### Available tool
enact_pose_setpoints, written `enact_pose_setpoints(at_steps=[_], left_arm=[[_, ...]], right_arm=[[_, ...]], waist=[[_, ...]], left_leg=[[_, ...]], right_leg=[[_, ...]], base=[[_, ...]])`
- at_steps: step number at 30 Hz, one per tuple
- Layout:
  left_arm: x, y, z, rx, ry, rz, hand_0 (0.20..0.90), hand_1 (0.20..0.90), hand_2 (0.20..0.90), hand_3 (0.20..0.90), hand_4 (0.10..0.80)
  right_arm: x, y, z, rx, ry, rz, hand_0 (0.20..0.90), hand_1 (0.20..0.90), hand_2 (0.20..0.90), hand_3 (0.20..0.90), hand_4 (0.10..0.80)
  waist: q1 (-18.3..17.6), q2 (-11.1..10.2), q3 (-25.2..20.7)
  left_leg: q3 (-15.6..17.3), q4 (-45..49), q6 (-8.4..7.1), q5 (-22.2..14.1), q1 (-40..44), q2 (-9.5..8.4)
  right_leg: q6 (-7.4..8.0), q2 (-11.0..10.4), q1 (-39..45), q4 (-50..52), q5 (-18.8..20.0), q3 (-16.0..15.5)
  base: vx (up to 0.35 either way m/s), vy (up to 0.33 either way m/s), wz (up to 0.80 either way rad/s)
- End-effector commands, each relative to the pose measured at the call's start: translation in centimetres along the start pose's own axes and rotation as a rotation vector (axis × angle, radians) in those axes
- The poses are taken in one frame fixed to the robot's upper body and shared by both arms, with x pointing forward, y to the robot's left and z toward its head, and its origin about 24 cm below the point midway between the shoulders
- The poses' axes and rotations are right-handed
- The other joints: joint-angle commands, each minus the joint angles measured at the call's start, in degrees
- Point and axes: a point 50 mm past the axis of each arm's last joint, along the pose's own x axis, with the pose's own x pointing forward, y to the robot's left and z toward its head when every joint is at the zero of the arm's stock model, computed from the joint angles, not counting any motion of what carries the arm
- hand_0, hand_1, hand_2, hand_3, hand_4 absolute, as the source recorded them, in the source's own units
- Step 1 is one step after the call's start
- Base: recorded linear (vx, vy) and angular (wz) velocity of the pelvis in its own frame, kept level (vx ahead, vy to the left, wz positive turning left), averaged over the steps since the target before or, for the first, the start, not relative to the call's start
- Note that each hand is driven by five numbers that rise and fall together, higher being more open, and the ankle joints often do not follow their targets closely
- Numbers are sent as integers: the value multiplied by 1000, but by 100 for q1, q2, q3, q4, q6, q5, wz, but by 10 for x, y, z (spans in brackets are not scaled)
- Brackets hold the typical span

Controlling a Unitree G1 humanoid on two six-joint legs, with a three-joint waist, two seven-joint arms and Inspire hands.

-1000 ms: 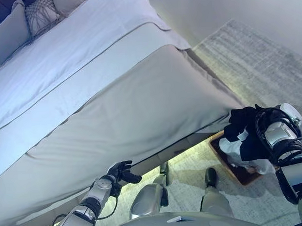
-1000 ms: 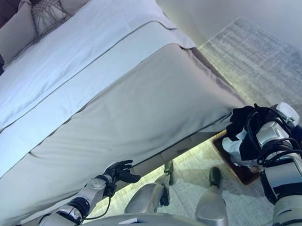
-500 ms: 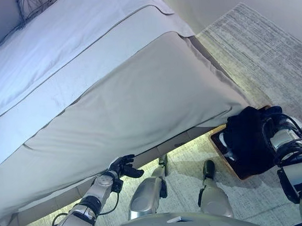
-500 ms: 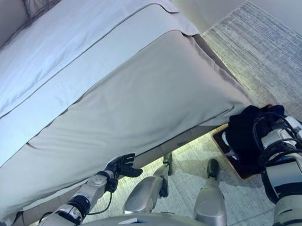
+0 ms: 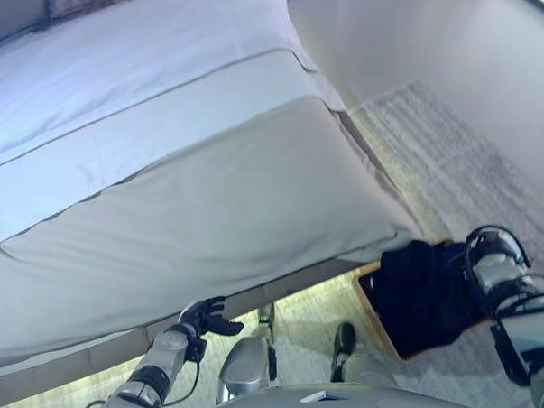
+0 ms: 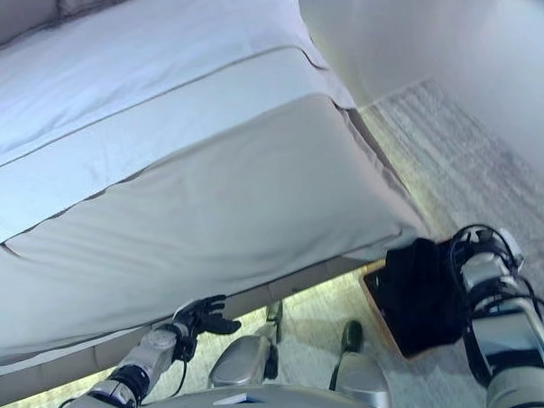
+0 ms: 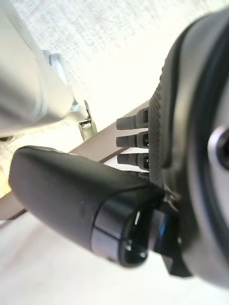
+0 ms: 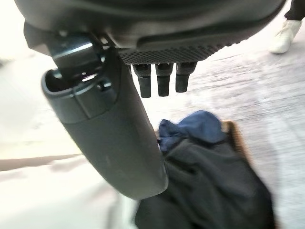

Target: Pick up the clothes from the bed and place them into the basket

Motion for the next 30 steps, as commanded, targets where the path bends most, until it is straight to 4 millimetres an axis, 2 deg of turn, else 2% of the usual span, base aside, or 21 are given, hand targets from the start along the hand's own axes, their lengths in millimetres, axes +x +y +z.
enact_pose_setpoints(at_steps=[1,4,7,8,10,13,17,20,22,27,30], left_arm=[[0,6,-7,56,29,43,900,900,900,900,800],[1,5,-14,37,64,57,900,900,900,900,800],[-2,3,-32,-23,125,83,900,900,900,900,800],[-2,4,-33,-22,126,84,900,900,900,900,800],[-5,2,-44,-65,158,96,900,900,900,900,800],[-10,2,-62,-131,204,121,900,900,900,900,800],[-16,3,-77,-163,242,134,900,900,900,900,800],[-19,8,-82,-174,258,139,900,900,900,900,800],[-18,11,-79,-171,259,139,900,900,900,900,800],[-16,14,-72,-128,243,125,900,900,900,900,800],[-13,14,-63,-87,221,105,900,900,900,900,800]], right_arm=[[-5,0,-5,84,-81,-153,900,900,900,900,800],[-14,18,-13,210,-106,-195,900,900,900,900,800],[-29,34,2,439,-236,-176,900,900,900,900,800],[-29,35,1,439,-236,-176,900,900,900,900,800],[-41,45,16,491,-352,-120,900,900,900,900,800],[-67,73,38,506,-513,55,900,900,900,900,800],[-78,92,45,469,-552,219,900,900,900,900,800],[-79,111,34,376,-519,413,900,900,900,900,800],[-79,128,17,288,-436,551,900,900,900,900,800],[-75,140,-14,183,-299,613,900,900,900,900,800],[-76,148,-43,111,-208,647,900,900,900,900,800]], waist=[[197,-309,-291],[219,-389,-389],[159,-463,-557],[162,-466,-561],[107,-490,-646],[35,-556,-724],[-11,-590,-775],[-50,-605,-786],[-66,-616,-793],[-72,-631,-805],[-134,-626,-821]], left_leg=[[-65,79,78,-717,570,-273],[-206,4,132,-731,633,-320],[-264,4,138,-768,663,-343],[-262,4,138,-770,664,-343],[-235,4,146,-800,693,-349],[-137,4,212,-879,766,-357],[-4,4,281,-955,835,-338],[86,4,343,-1010,870,-348],[150,4,396,-1044,899,-361],[246,4,459,-1091,968,-385],[248,4,511,-1111,1007,-415]], right_leg=[[-125,0,51,219,-136,-206],[-138,74,183,223,-204,-250],[-149,130,273,276,-302,-183],[-149,129,274,275,-303,-181],[-132,122,291,282,-323,-128],[-62,56,264,336,-299,20],[-21,10,243,385,-282,200],[10,-28,181,473,-275,294],[47,-70,121,575,-252,332],[87,-110,100,644,-183,355],[82,-87,92,647,-148,472]], base=[[93,106,34],[103,132,33],[94,153,0],[61,138,-16],[53,150,-21],[46,117,-17],[8,61,-20],[-21,43,-22],[-11,25,-15],[10,1,-6],[22,-12,0]])
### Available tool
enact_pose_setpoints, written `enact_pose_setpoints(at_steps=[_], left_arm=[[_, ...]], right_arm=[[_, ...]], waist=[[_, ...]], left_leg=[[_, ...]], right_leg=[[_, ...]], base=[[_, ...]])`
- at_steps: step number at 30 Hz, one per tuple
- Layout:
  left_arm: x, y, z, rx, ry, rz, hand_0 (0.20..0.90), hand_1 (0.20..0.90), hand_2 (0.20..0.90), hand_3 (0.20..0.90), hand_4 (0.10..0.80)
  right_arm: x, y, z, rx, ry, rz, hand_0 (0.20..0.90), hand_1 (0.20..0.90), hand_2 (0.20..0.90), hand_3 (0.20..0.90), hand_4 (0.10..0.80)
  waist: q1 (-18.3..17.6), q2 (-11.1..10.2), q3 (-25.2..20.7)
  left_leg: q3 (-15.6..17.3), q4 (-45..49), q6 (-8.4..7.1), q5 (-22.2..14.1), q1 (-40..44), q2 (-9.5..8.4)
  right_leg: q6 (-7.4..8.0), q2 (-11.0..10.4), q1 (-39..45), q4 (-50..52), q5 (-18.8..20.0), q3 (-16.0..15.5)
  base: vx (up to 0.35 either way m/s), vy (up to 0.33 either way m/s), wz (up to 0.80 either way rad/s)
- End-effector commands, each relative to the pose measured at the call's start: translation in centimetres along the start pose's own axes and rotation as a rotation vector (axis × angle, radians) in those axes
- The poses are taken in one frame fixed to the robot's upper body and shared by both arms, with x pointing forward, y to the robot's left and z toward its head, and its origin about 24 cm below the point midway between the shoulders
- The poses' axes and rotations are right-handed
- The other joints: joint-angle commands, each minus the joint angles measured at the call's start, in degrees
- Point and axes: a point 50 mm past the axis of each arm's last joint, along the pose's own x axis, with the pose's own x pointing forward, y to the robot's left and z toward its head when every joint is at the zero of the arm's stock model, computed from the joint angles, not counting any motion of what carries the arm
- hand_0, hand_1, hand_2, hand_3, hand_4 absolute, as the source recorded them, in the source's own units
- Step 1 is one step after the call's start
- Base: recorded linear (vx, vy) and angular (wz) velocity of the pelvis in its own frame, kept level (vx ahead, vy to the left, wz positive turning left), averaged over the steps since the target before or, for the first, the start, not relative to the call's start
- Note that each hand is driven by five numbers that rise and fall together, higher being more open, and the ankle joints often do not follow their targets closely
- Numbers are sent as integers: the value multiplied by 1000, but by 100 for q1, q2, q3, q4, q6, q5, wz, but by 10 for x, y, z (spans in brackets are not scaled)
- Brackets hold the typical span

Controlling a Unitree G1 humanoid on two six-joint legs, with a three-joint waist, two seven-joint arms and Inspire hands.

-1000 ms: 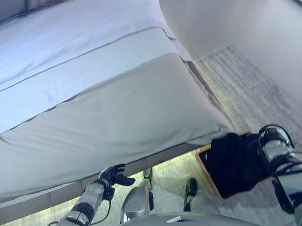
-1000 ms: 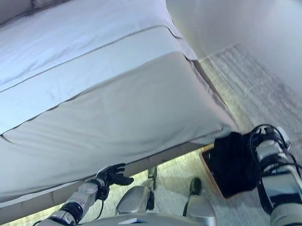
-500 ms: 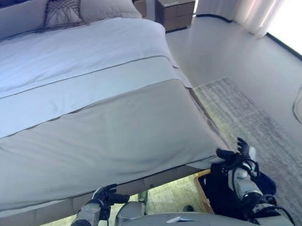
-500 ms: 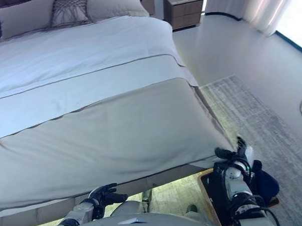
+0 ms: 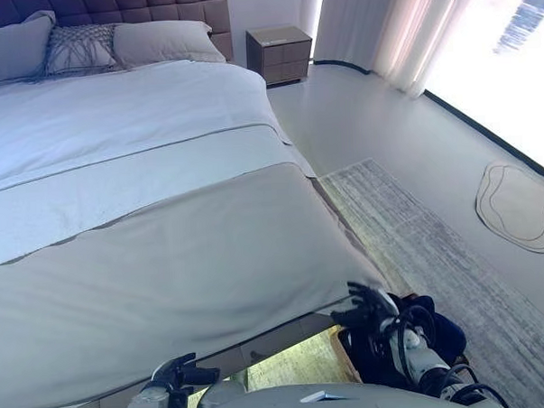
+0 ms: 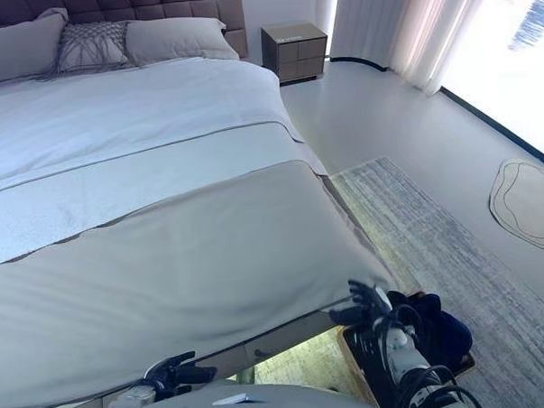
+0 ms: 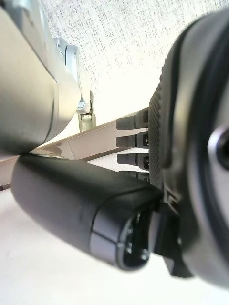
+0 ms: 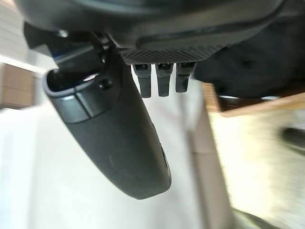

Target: Pick up the clothes from the bed and place them into the basket

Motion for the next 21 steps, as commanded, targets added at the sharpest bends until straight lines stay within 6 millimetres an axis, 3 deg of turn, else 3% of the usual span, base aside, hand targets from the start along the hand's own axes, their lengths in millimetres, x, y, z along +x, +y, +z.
enact_pose_setpoints(at_steps=[1,5,6,9,14,21], left_arm=[[2,2,6,113,14,-16,900,900,900,900,800],[3,-3,15,143,-13,-45,900,900,900,900,800],[3,-5,17,150,-23,-65,900,900,900,900,800],[3,-8,18,161,-15,-98,900,900,900,900,800],[4,-10,16,164,5,-114,900,900,900,900,800],[3,-10,11,155,18,-113,900,900,900,900,800]], right_arm=[[3,-15,27,-54,-113,-21,900,900,900,900,800],[1,-8,-4,-101,24,8,900,900,900,900,800],[-1,-5,-20,-87,98,21,900,900,900,900,800],[-5,0,-38,-97,182,51,900,900,900,900,800],[-8,5,-48,-130,224,99,900,900,900,900,800],[-7,10,-42,-153,192,122,900,900,900,900,800]], waist=[[12,188,59],[-62,186,52],[-93,200,59],[-133,241,74],[-219,297,84],[-328,373,83]], left_leg=[[-97,36,334,-804,473,-175],[-58,36,363,-824,502,-187],[-16,36,372,-836,511,-186],[68,36,381,-848,536,-179],[136,36,385,-871,589,-172],[217,36,390,-879,651,-176]], right_leg=[[-37,221,-189,608,-58,104],[-36,237,-205,622,-42,186],[-36,241,-219,649,-53,184],[-38,238,-231,680,-71,150],[-61,260,-212,641,-108,213],[-88,278,-195,627,-128,319]], base=[[0,0,0],[2,-5,-2],[7,-24,-16],[3,-14,-14],[8,-10,-9],[14,3,-11]])
